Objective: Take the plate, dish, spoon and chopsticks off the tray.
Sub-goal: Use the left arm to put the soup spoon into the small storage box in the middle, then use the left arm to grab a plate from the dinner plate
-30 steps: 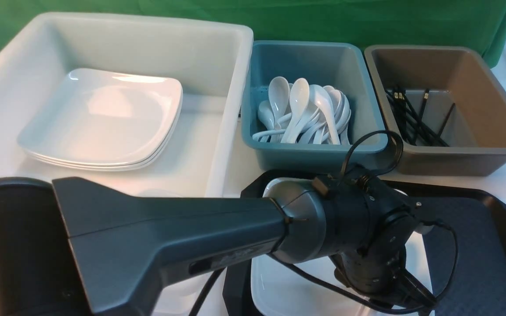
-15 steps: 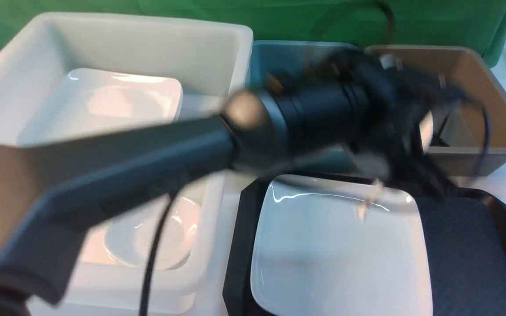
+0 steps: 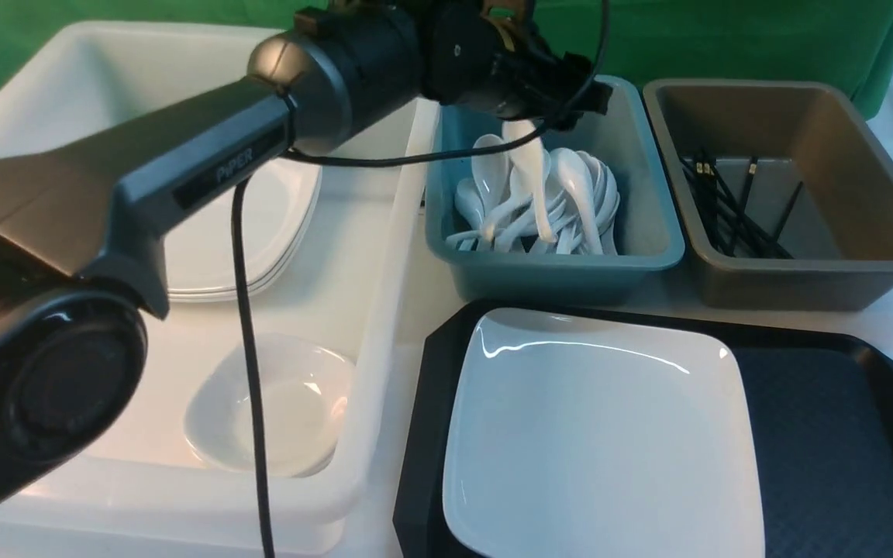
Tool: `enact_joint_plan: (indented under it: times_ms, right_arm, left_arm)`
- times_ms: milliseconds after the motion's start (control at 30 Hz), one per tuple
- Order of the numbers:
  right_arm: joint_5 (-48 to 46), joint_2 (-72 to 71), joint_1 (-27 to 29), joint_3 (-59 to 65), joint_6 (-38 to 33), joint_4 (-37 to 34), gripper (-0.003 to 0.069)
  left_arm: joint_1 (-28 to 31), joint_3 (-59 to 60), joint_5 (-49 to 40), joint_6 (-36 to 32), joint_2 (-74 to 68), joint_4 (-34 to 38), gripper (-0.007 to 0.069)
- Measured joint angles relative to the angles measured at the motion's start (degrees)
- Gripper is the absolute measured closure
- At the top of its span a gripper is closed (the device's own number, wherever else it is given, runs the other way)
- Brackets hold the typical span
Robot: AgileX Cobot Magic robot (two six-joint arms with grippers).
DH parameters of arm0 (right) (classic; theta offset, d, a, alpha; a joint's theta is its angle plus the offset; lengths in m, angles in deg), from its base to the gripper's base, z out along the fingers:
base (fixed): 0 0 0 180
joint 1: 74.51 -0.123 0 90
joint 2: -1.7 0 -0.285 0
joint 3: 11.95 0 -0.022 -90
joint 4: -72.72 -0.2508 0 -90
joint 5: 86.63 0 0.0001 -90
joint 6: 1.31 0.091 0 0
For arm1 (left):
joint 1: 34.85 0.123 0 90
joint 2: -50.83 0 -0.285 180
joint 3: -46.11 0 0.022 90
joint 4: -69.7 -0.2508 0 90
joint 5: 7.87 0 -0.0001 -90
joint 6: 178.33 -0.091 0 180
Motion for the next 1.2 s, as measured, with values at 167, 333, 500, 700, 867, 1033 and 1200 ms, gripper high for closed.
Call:
enact_joint_plan:
  times_ms: [167, 333, 500, 700, 867, 1033, 1200]
  right_arm:
    - [0.0, 0.0, 0.0, 0.0, 0.11, 0.11, 0.0515]
    - [0.0, 0.0, 0.0, 0.0, 0.11, 0.35, 0.0515]
    - [0.0, 0.0, 0.0, 0.0, 0.11, 0.48, 0.0515]
    - [0.0, 0.0, 0.0, 0.0, 0.11, 0.54, 0.0513]
    - [0.0, 0.0, 0.0, 0.0, 0.91, 0.6, 0.0509]
    - [0.0, 0.0, 0.0, 0.0, 2.27, 0.6, 0.0508]
    - [0.0, 0.0, 0.0, 0.0, 3.29, 0.37, 0.0504]
  left_arm:
    - [-1.58, -0.06, -12.95, -3.45, 5.89, -3.12, 0.0093]
    - [-11.29, 3.45, -34.91, -19.31, 14.53, -12.22, 0.0482]
    - [-19.73, 18.21, -37.1, -27.93, 22.0, -12.29, 0.0606]
    - [-24.07, 40.08, -31.22, -39.69, 30.85, -10.95, 0.0564]
    - [-24.07, 51.71, -24.3, -45.38, 31.38, -10.35, 0.039]
    - [-24.02, 56.0, -17.46, -48.92, 29.58, -11.38, 0.0151]
    - [-24.02, 56.14, -12.15, -49.5, 28.32, -14.24, 0.0074]
